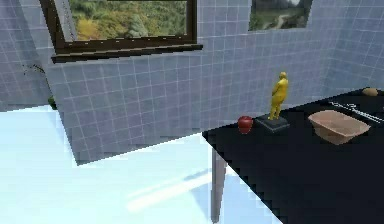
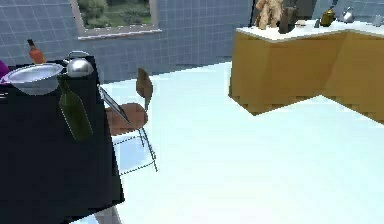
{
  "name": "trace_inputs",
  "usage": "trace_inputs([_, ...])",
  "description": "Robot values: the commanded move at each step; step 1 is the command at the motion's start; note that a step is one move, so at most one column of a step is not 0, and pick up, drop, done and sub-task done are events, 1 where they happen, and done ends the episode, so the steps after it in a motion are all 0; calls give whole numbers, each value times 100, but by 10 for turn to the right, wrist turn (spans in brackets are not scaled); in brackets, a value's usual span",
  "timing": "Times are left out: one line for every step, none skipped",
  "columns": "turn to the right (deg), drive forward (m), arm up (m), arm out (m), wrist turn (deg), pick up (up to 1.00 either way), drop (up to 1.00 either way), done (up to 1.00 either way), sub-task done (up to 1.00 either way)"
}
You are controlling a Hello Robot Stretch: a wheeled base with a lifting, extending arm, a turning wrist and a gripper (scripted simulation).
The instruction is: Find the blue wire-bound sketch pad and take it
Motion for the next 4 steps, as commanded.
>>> trace_inputs([-180,0,0,0,0,0,0,0,0])
trace_inputs([450,0,0,0,0,0,0,0,0])
trace_inputs([450,0,0,0,0,0,0,0,0])
trace_inputs([210,0,0,0,0,0,0,0,0])
